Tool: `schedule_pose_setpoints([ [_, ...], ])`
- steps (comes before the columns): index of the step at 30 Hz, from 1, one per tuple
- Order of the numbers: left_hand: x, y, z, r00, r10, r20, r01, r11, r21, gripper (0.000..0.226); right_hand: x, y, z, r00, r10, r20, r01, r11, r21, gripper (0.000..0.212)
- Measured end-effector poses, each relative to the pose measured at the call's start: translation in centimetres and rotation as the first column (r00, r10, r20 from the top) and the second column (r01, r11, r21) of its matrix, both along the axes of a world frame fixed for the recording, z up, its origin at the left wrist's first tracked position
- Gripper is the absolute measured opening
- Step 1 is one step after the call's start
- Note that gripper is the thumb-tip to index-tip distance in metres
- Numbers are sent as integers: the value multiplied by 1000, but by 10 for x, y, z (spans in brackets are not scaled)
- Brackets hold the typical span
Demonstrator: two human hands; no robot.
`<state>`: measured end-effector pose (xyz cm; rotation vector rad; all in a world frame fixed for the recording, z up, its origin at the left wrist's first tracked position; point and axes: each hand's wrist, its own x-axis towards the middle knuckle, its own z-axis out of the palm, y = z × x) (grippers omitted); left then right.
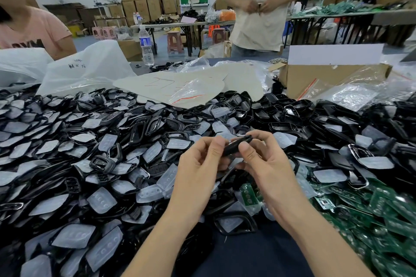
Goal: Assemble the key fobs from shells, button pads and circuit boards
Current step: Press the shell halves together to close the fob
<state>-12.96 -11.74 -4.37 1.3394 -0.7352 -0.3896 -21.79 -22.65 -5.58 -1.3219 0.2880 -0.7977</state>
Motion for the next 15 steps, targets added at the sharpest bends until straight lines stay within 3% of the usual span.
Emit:
schedule_pose_setpoints([
  [2,-3,0,0,985,41,168,-46,999,29,7,-1,-1,-1,1000,-24,17,24,1000,-9,27],
  [6,-4,-1,-4,867,191,460,-224,974,17,21,-2,2,0,999,-43,19,44,995,-91,17],
  [11,-2,1,-6,765,267,586,-275,958,-77,25,-2,10,1,993,-101,66,110,982,-151,24],
  [15,0,0,-8,713,309,629,-330,940,-88,12,-4,12,-2,982,-182,48,188,950,-248,17],
])
